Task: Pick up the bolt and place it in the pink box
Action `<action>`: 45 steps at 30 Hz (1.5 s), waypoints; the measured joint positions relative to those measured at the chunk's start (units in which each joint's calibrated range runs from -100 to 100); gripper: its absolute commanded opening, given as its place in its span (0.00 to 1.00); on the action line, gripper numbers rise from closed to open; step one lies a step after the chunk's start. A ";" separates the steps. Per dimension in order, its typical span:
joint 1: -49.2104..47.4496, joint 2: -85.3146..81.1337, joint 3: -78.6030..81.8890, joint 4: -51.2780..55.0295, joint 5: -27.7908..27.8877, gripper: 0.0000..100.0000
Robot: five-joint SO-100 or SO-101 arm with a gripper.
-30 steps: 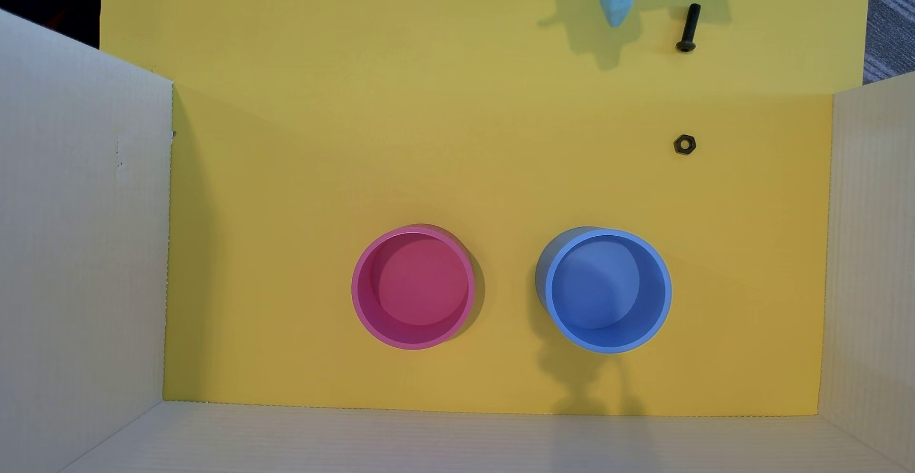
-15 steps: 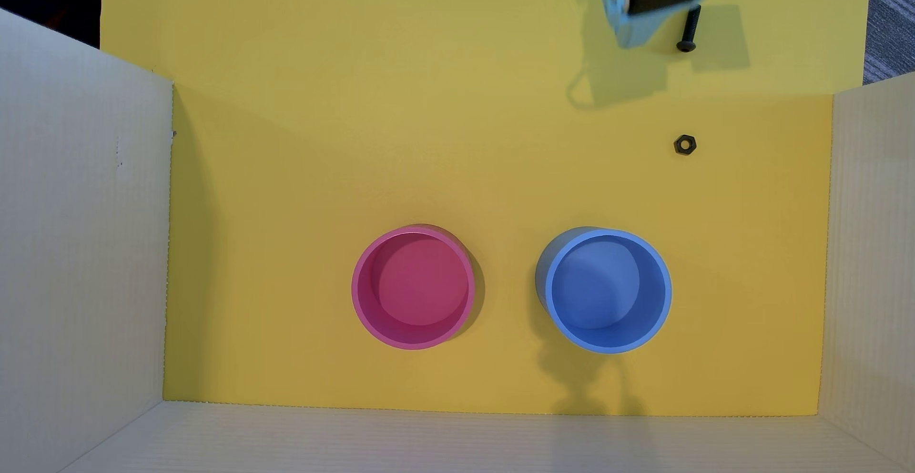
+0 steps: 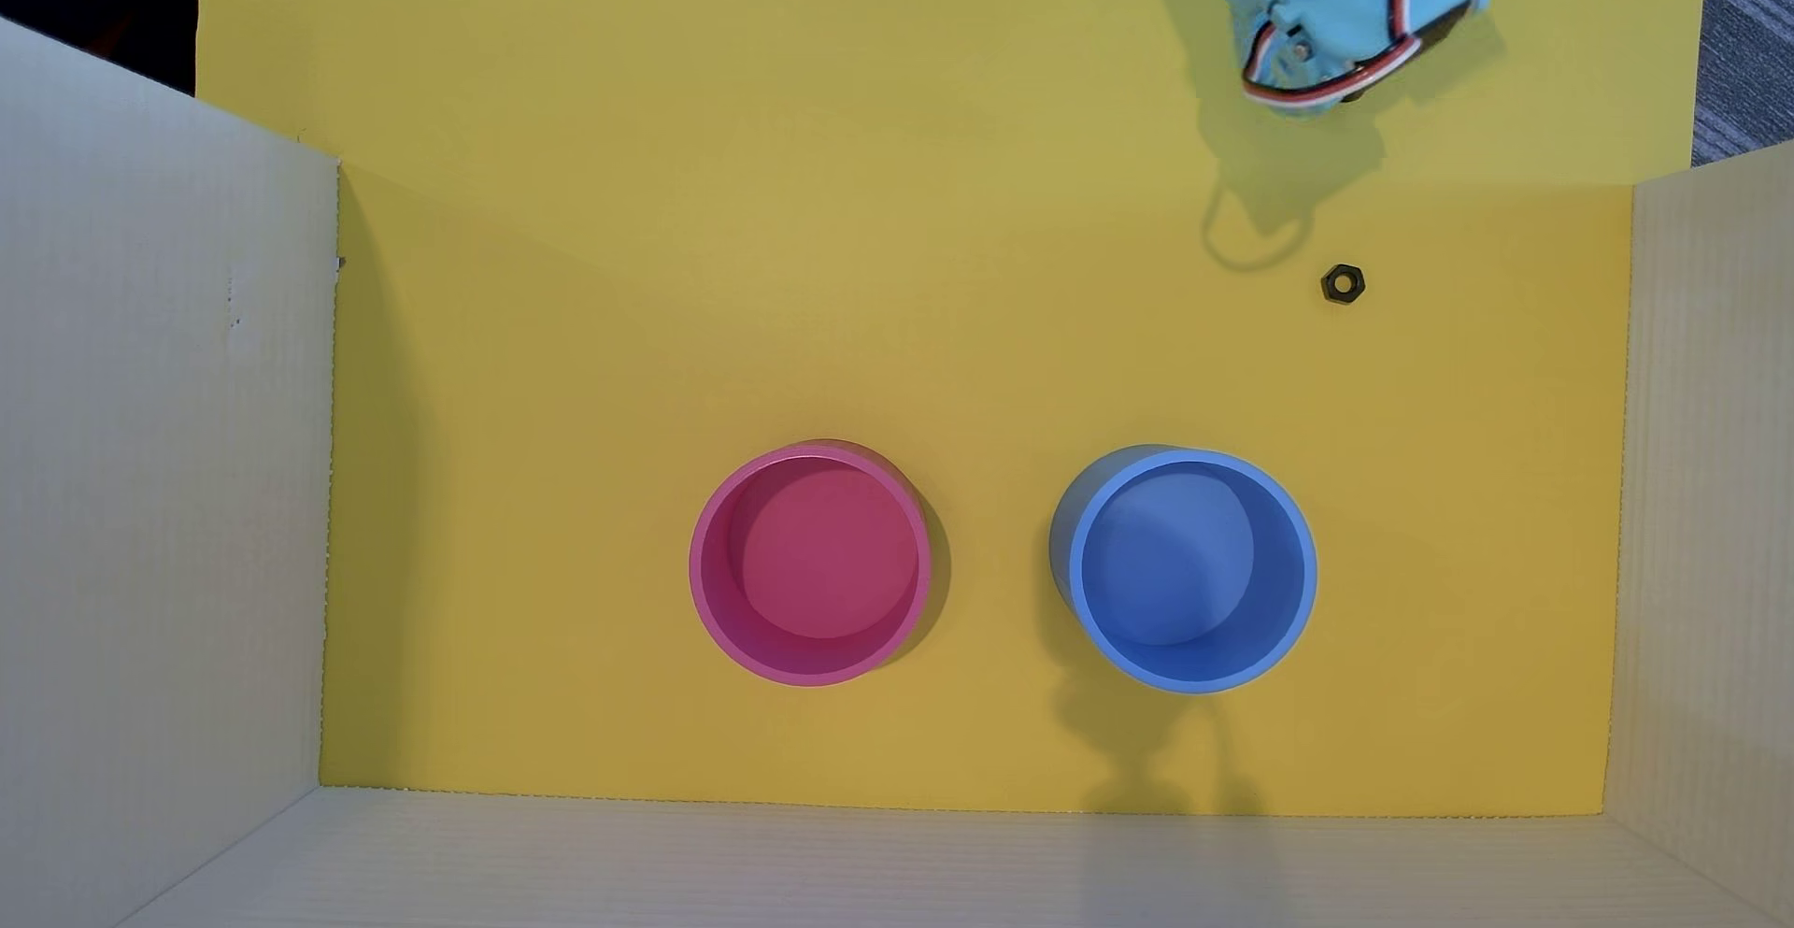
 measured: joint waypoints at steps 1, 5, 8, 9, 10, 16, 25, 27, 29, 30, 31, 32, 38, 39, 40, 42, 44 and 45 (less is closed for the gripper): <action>0.00 0.00 0.00 0.09 0.49 0.02; -2.99 0.00 0.00 2.40 4.44 0.02; -6.49 0.00 0.00 4.80 5.96 0.02; -7.36 0.00 0.00 4.80 6.11 0.02; -8.02 0.08 0.00 4.88 6.20 0.02; -8.75 0.34 -0.63 4.97 6.06 0.02; -8.75 3.64 -3.06 4.97 5.71 0.02; -8.75 7.46 -3.96 4.54 5.71 0.02; -8.82 10.76 -5.50 3.85 5.71 0.02; -8.82 12.54 -6.40 3.43 5.71 0.02; -8.90 13.90 -7.12 3.34 5.71 0.02; -9.11 15.34 -7.84 3.34 5.71 0.02; -12.18 19.66 -12.70 3.34 6.11 0.12; -12.47 19.83 -13.06 3.34 6.11 0.13; -12.69 19.83 -13.24 3.25 6.11 0.13; -12.69 20.42 -13.24 3.25 6.11 0.13; -12.54 20.68 -13.24 3.25 6.11 0.13; -12.54 20.68 -13.06 3.25 6.11 0.13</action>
